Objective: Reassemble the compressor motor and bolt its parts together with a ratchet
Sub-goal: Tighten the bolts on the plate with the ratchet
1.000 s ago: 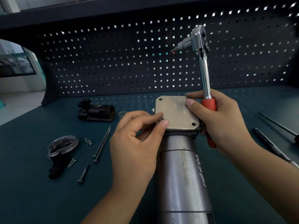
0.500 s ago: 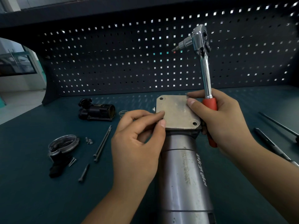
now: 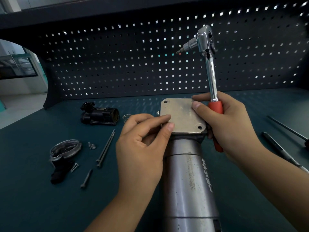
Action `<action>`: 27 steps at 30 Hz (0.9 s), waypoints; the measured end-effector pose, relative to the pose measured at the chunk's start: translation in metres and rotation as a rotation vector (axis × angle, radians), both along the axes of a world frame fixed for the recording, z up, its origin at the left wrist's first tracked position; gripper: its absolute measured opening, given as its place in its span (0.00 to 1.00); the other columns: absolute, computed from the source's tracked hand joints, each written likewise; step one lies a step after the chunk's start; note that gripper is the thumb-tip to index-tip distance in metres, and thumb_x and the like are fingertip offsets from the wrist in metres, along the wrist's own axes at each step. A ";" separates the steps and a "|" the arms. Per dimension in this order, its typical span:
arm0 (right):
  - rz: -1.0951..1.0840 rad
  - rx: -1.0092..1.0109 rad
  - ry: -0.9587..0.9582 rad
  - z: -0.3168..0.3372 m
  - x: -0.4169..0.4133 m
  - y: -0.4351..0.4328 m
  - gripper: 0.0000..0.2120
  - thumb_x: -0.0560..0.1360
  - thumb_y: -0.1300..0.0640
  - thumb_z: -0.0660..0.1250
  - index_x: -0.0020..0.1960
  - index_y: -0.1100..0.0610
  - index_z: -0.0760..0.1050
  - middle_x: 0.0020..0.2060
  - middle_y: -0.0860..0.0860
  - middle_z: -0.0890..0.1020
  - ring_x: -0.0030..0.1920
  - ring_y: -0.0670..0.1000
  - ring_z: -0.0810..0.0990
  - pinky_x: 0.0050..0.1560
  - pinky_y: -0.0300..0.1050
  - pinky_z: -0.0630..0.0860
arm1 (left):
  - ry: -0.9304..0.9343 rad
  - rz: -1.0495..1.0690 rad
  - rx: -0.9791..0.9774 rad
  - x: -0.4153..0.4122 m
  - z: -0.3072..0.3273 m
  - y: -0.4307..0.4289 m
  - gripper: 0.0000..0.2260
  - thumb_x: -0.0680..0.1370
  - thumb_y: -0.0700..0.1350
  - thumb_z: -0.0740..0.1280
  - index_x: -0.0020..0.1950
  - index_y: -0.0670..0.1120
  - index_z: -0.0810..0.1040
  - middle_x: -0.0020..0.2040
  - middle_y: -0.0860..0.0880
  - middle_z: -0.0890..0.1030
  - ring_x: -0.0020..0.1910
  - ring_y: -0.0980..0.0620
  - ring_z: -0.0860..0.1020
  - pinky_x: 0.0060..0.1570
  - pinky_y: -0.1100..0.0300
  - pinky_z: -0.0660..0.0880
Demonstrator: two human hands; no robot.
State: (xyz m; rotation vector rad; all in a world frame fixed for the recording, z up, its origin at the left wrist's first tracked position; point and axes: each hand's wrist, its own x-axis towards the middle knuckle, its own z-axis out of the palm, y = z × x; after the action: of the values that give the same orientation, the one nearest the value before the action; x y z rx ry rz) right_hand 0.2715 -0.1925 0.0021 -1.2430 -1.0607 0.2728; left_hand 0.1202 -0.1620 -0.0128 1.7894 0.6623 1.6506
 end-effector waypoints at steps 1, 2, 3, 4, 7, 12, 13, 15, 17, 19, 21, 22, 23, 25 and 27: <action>0.000 0.000 0.000 0.000 0.000 0.000 0.02 0.74 0.55 0.70 0.43 0.48 0.78 0.21 0.44 0.72 0.20 0.41 0.68 0.21 0.34 0.68 | -0.003 0.002 0.011 0.000 -0.001 0.000 0.08 0.70 0.45 0.72 0.47 0.55 0.82 0.43 0.56 0.78 0.42 0.62 0.79 0.43 0.74 0.73; 0.000 0.000 0.000 0.000 0.000 0.000 0.02 0.74 0.55 0.70 0.43 0.48 0.78 0.21 0.44 0.72 0.20 0.41 0.68 0.21 0.34 0.68 | -0.009 0.009 0.022 0.000 -0.002 0.001 0.10 0.70 0.42 0.72 0.48 0.55 0.81 0.43 0.56 0.79 0.42 0.61 0.79 0.43 0.74 0.73; 0.001 0.000 0.002 0.000 0.000 0.000 0.02 0.74 0.55 0.70 0.43 0.48 0.78 0.21 0.44 0.72 0.20 0.41 0.68 0.21 0.34 0.68 | -0.017 0.014 0.029 0.001 -0.002 0.001 0.12 0.70 0.39 0.73 0.49 0.54 0.81 0.43 0.55 0.79 0.42 0.61 0.79 0.43 0.74 0.73; 0.001 0.000 0.004 0.000 0.000 0.000 0.02 0.74 0.55 0.70 0.43 0.48 0.78 0.21 0.44 0.72 0.20 0.41 0.68 0.21 0.34 0.68 | -0.023 0.016 0.035 0.001 -0.003 0.002 0.13 0.70 0.38 0.73 0.49 0.54 0.81 0.43 0.55 0.79 0.41 0.61 0.79 0.43 0.74 0.73; 0.002 -0.001 0.006 0.000 0.000 0.000 0.02 0.74 0.55 0.70 0.43 0.48 0.78 0.22 0.44 0.72 0.21 0.41 0.68 0.21 0.34 0.68 | -0.040 0.016 0.043 0.001 -0.004 0.003 0.13 0.70 0.36 0.73 0.49 0.52 0.81 0.42 0.52 0.80 0.41 0.62 0.79 0.43 0.75 0.73; -0.003 -0.003 -0.001 0.001 0.000 -0.001 0.02 0.74 0.55 0.70 0.43 0.48 0.78 0.22 0.45 0.72 0.20 0.42 0.68 0.21 0.35 0.68 | -0.065 0.027 0.049 0.001 -0.004 0.001 0.12 0.70 0.38 0.73 0.48 0.53 0.81 0.43 0.53 0.82 0.41 0.63 0.80 0.43 0.76 0.73; -0.004 -0.002 0.000 0.001 0.000 -0.001 0.02 0.74 0.55 0.70 0.43 0.48 0.78 0.22 0.45 0.72 0.20 0.42 0.67 0.21 0.34 0.68 | -0.068 0.035 0.050 0.001 -0.004 0.000 0.12 0.70 0.38 0.73 0.48 0.53 0.81 0.43 0.53 0.82 0.42 0.63 0.80 0.43 0.76 0.73; -0.004 0.000 0.002 0.001 -0.001 -0.001 0.02 0.74 0.55 0.70 0.44 0.49 0.79 0.21 0.45 0.72 0.20 0.42 0.67 0.20 0.34 0.68 | -0.073 0.040 0.049 0.001 -0.005 -0.001 0.12 0.70 0.38 0.73 0.47 0.54 0.81 0.42 0.53 0.83 0.42 0.64 0.80 0.43 0.76 0.73; -0.005 0.004 0.002 0.001 -0.001 -0.001 0.02 0.74 0.55 0.70 0.44 0.49 0.79 0.22 0.45 0.71 0.20 0.42 0.67 0.20 0.35 0.68 | -0.074 0.038 0.046 0.001 -0.006 -0.002 0.12 0.70 0.37 0.73 0.47 0.55 0.82 0.43 0.54 0.83 0.43 0.64 0.81 0.43 0.75 0.74; -0.009 0.007 0.002 0.001 0.000 -0.001 0.02 0.74 0.55 0.70 0.44 0.49 0.79 0.22 0.45 0.71 0.20 0.42 0.67 0.20 0.34 0.67 | -0.079 0.034 0.031 0.002 -0.007 -0.002 0.12 0.71 0.37 0.73 0.47 0.54 0.82 0.43 0.54 0.84 0.44 0.64 0.81 0.44 0.74 0.75; -0.008 0.007 0.000 0.001 0.000 0.000 0.02 0.74 0.55 0.70 0.44 0.49 0.79 0.22 0.45 0.71 0.20 0.42 0.67 0.20 0.33 0.67 | -0.086 0.032 0.020 0.002 -0.008 -0.002 0.11 0.71 0.37 0.73 0.47 0.53 0.83 0.43 0.55 0.84 0.43 0.64 0.81 0.43 0.74 0.74; -0.008 0.004 -0.001 0.001 0.000 0.000 0.02 0.74 0.55 0.70 0.44 0.49 0.79 0.22 0.45 0.71 0.20 0.42 0.67 0.20 0.34 0.67 | -0.090 0.029 0.014 0.001 -0.008 -0.002 0.11 0.71 0.37 0.73 0.47 0.52 0.83 0.43 0.56 0.84 0.43 0.65 0.81 0.43 0.75 0.74; -0.008 0.000 -0.002 0.001 0.000 0.000 0.02 0.74 0.55 0.70 0.44 0.48 0.79 0.22 0.45 0.71 0.20 0.43 0.67 0.20 0.34 0.67 | -0.092 0.022 0.007 0.001 -0.007 -0.002 0.11 0.71 0.37 0.72 0.47 0.53 0.82 0.43 0.58 0.84 0.43 0.65 0.81 0.43 0.76 0.73; -0.005 -0.004 0.002 0.000 0.000 0.000 0.02 0.74 0.55 0.70 0.44 0.48 0.79 0.21 0.45 0.71 0.20 0.43 0.67 0.20 0.35 0.68 | -0.087 0.016 -0.001 0.001 -0.006 -0.001 0.10 0.72 0.39 0.72 0.47 0.54 0.82 0.44 0.58 0.84 0.44 0.65 0.81 0.42 0.76 0.73; -0.004 -0.004 0.004 0.000 0.000 0.000 0.02 0.74 0.55 0.70 0.44 0.49 0.79 0.21 0.45 0.72 0.20 0.42 0.67 0.20 0.35 0.68 | -0.076 0.016 0.004 0.000 -0.006 -0.001 0.10 0.72 0.39 0.71 0.48 0.54 0.82 0.44 0.56 0.84 0.44 0.64 0.80 0.42 0.76 0.73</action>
State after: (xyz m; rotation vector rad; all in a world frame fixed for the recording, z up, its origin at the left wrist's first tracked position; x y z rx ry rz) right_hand 0.2719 -0.1927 0.0024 -1.2475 -1.0552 0.2743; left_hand 0.1200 -0.1626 -0.0189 1.7190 0.6412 1.7229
